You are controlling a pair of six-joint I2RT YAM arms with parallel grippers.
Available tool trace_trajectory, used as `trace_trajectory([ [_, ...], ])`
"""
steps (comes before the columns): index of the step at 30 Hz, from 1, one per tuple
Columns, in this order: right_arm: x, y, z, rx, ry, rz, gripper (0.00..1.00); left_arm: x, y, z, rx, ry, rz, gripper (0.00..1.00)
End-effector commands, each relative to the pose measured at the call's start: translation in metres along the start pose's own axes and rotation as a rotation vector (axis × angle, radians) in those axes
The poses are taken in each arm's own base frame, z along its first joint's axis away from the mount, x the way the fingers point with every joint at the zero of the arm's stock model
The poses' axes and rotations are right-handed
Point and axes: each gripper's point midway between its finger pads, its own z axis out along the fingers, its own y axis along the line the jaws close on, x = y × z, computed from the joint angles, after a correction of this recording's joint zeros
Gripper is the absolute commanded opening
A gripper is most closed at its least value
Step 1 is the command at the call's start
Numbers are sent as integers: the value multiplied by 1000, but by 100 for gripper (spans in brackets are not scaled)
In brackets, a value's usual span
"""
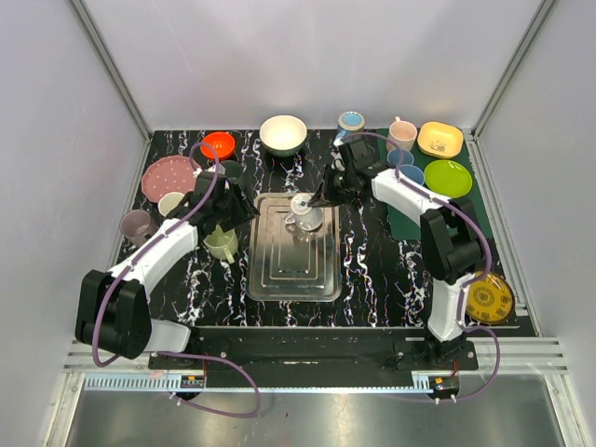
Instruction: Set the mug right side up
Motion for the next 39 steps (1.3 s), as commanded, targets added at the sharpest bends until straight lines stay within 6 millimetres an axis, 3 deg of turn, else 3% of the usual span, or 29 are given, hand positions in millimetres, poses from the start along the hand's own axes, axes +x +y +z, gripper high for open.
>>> trace_trajectory([
  [1,4,-4,-8,32,149,-236,0,-1,-9,-4,43,2,89,59],
  [3,11,-29,-4,129,219,-282,0,2,-11,-5,57,18,108,60],
  [9,10,-59,4,241,291,-357,0,8,-15,-3,71,60,149,61],
  [11,10,-62,5,256,298,-349,11,11,-16,-2,79,71,159,62],
  [14,8,-65,6,281,282,-334,42,12,-19,-2,84,76,185,67],
  [17,-1,-60,1,291,224,-326,52,12,-21,-3,84,76,212,73],
  [20,-11,-50,-9,295,168,-329,56,10,-26,-3,98,78,221,75],
  [22,-23,-41,-21,308,108,-323,57,7,-31,-4,116,70,243,80],
  [25,-41,-23,-51,334,-21,-309,57,5,-40,-4,148,62,312,99],
  [28,-52,-2,-93,334,-151,-316,57,9,-58,1,247,92,424,99],
  [29,-53,15,-115,296,-202,-329,56,20,-64,4,309,148,451,98],
  [32,-40,20,-136,264,-236,-331,56,29,-65,19,357,196,527,88],
  [33,-37,30,-154,234,-273,-342,56,31,-66,22,373,203,569,86],
  [34,-26,24,-153,231,-261,-338,56,38,-64,29,375,230,587,86],
  [35,-19,34,-167,190,-288,-350,55,39,-63,32,369,228,613,85],
  [39,12,37,-179,122,-294,-350,55,45,-75,45,409,195,835,85],
])
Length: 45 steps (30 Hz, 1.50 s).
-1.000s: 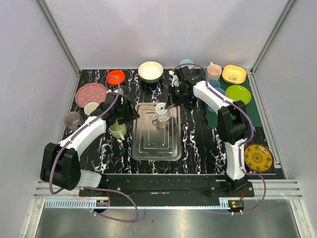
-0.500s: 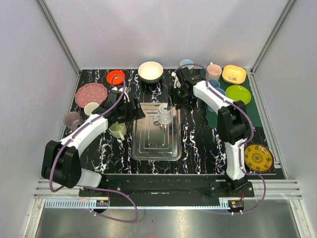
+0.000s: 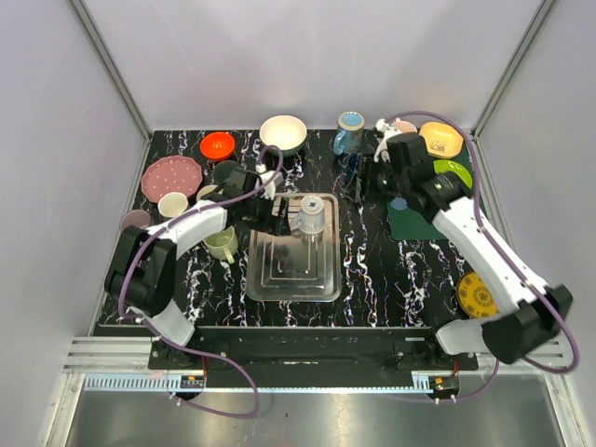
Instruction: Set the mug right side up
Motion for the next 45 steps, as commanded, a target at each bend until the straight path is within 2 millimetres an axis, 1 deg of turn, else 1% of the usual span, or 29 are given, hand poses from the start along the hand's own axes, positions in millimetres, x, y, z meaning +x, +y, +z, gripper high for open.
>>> trace_trajectory([
  [1,32,9,-8,-57,17,31,55,-34,-29,9,85,-91,334,85],
  [2,35,14,-17,-82,11,33,54,-35,-29,14,91,-89,353,86],
  [3,45,16,-18,-90,28,34,54,-44,-31,14,100,-105,391,86],
  [4,50,19,-20,-100,36,39,54,-45,-30,18,105,-99,407,87],
  [5,51,23,-28,-119,24,37,54,-46,-31,20,116,-97,427,87],
  [6,59,23,-29,-119,34,38,54,-53,-33,21,128,-111,462,87],
  [7,63,26,-31,-130,38,42,53,-51,-32,26,136,-102,469,87],
  [8,63,29,-37,-142,22,40,53,-55,-35,27,150,-112,485,87],
  [10,71,30,-40,-149,34,41,53,-55,-30,34,144,-108,516,86],
  [12,73,30,-48,-155,22,41,53,-56,-23,40,128,-110,541,86],
  [13,74,30,-49,-156,23,42,53,-52,-20,45,133,-97,543,85],
  [14,73,31,-54,-161,10,41,53,-54,-21,47,149,-102,551,85],
  [16,72,30,-56,-161,0,38,53,-53,-20,53,163,-94,560,83],
  [17,70,31,-58,-166,-8,37,53,-58,-23,54,173,-104,567,82],
  [19,70,31,-58,-164,-6,36,53,-60,-21,60,175,-95,568,80],
  [20,71,32,-58,-167,-2,34,53,-62,-26,60,198,-94,571,78],
  [22,72,31,-58,-165,-2,30,53,-61,-26,64,213,-83,567,74],
  [23,72,30,-57,-162,-2,30,53,-63,-31,63,233,-88,567,70],
  [24,74,28,-55,-156,2,32,53,-62,-32,63,242,-85,569,69],
  [26,75,27,-53,-154,4,31,53,-62,-33,64,246,-85,567,67],
  [30,80,26,-50,-152,14,35,52,-59,-32,67,251,-76,568,59],
  [32,80,24,-49,-147,9,35,52,-57,-31,69,250,-68,562,59],
  [36,82,23,-48,-146,12,39,52,-52,-31,74,251,-46,552,51],
  [37,83,23,-48,-145,14,41,52,-50,-30,76,247,-39,549,45],
  [39,83,23,-48,-146,12,42,52,-48,-31,77,251,-32,547,41],
  [40,83,22,-47,-144,13,43,52,-47,-30,77,246,-30,546,34],
  [43,85,22,-46,-144,15,45,52,-46,-29,76,238,-28,541,24],
  [44,85,22,-47,-146,15,47,52,-47,-29,75,235,-29,541,17],
  [45,84,22,-47,-148,13,50,52,-47,-30,74,233,-30,536,13],
])
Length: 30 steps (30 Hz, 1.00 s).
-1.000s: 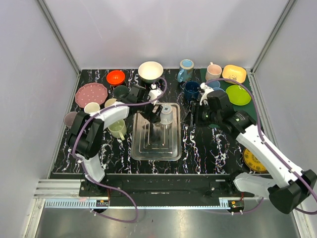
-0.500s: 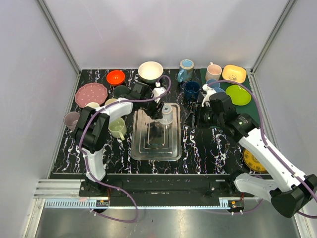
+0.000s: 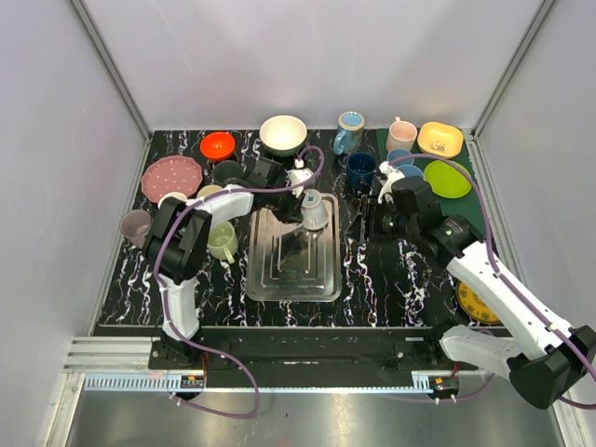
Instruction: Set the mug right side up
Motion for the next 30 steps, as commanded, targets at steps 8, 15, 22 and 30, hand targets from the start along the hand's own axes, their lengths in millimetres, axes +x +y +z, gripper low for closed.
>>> trace_trajectory([
  [8,-6,11,-2,-58,-48,9,51,-39,-9,-39,-87,-110,29,0],
  [15,-21,15,-12,-67,-128,-13,50,-76,-41,-111,-190,-224,-86,0],
  [22,-25,52,-30,-355,-304,114,64,-148,-144,-212,118,-689,-272,0],
  [30,-18,103,-60,-698,-281,115,85,-168,-239,-251,561,-848,-443,0],
])
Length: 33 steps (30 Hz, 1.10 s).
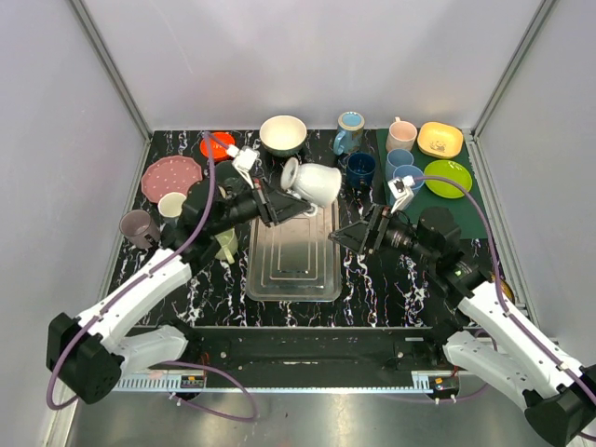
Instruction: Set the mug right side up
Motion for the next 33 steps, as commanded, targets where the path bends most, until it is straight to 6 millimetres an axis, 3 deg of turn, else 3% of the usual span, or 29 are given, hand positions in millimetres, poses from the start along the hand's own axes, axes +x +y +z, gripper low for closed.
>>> trace_trajectory([
  [1,-15,51,-5,-246,-49,-1,85,-18,-80,6,289,-67,-179,0],
  [3,-20,56,-7,-272,-87,-9,85,-15,-96,8,334,-67,-216,0],
  [6,-30,65,-11,-307,-138,-27,82,-15,-103,12,344,-101,-261,0],
  [13,-45,70,-10,-315,-206,-32,71,-7,-104,23,326,-105,-294,0],
  [22,-59,84,-13,-385,-267,-10,32,15,-97,26,303,-53,-314,0],
  [25,-63,89,-16,-427,-299,12,33,22,-98,26,307,-28,-313,0],
  [29,-67,96,-20,-488,-329,41,42,34,-99,24,310,-1,-313,0],
  [33,-71,100,-21,-521,-346,55,29,42,-101,23,321,17,-314,0],
])
